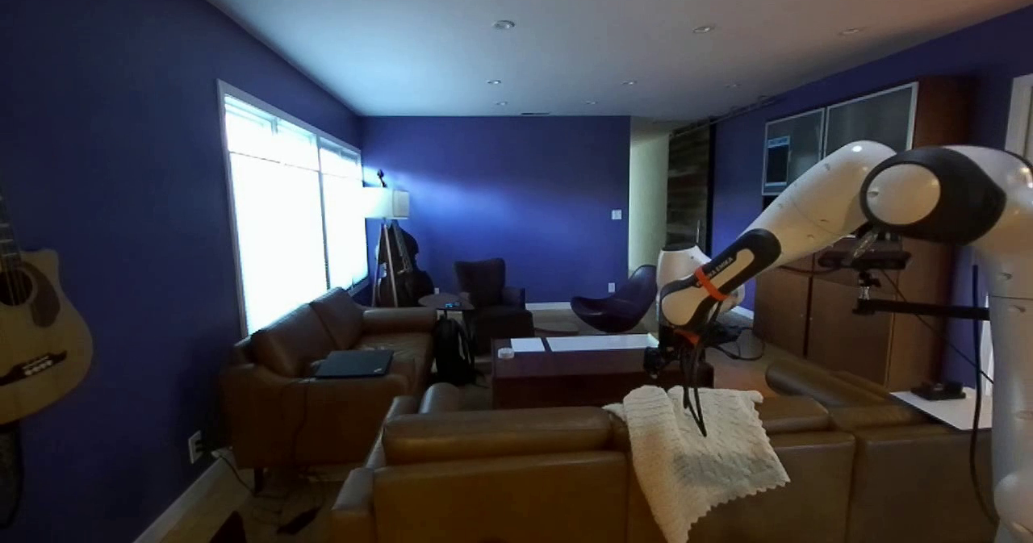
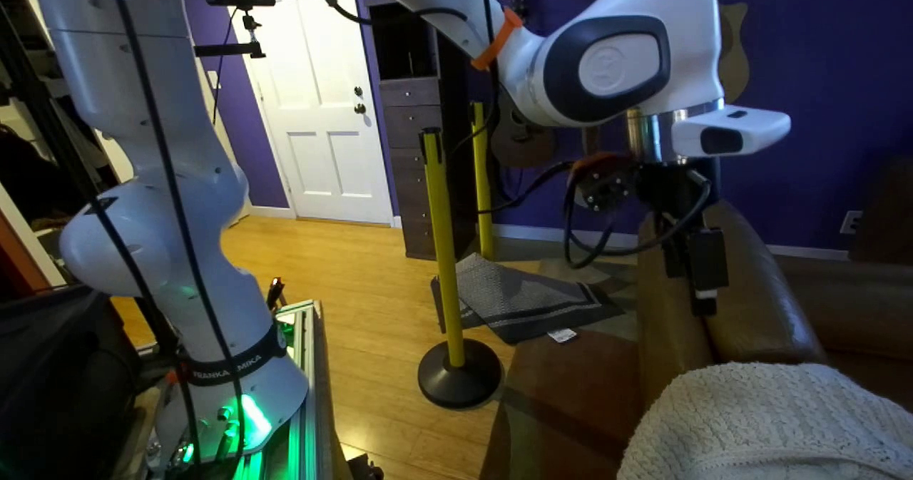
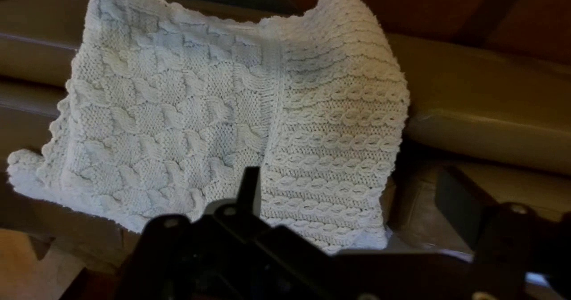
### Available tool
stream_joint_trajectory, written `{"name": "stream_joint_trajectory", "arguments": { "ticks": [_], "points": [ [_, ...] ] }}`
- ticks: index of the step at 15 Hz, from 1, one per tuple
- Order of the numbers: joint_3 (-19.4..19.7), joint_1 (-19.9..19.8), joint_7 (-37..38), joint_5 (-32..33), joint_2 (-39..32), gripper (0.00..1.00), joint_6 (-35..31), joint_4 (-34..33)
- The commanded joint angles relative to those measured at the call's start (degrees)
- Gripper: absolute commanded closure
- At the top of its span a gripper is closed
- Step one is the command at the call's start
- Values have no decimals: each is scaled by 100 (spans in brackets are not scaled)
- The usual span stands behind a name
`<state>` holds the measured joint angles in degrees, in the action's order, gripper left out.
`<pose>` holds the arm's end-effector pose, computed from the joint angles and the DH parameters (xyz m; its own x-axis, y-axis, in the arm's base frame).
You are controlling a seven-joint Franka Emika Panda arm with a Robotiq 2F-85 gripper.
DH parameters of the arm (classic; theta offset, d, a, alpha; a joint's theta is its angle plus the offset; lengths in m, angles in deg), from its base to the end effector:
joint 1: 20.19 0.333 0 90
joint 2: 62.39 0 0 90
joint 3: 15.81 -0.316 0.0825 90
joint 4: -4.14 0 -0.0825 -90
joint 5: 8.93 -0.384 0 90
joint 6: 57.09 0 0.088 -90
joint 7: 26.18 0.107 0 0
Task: Move the towel to the left
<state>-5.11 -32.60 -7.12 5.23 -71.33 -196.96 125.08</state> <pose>0.5372 -0.2274 0.3609 0.8384 -0.5008 0.2150 -0.5355 -0.8303 0.1543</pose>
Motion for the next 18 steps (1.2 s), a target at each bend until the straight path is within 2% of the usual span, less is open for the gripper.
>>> {"name": "stream_joint_trajectory", "arguments": {
  "ticks": [1,3,4,7,12,18],
  "points": [
    [237,121,471,11,-830,0,-332,-534],
    [293,116,169,-39,-1133,0,-443,-670],
    [322,164,181,-81,-809,0,-364,-385],
    [373,173,151,-98,-1116,0,-429,-571],
    [372,180,146,-99,-1135,0,-429,-630],
    [379,250,421,-329,-1934,0,-727,-1256]
  ]
}}
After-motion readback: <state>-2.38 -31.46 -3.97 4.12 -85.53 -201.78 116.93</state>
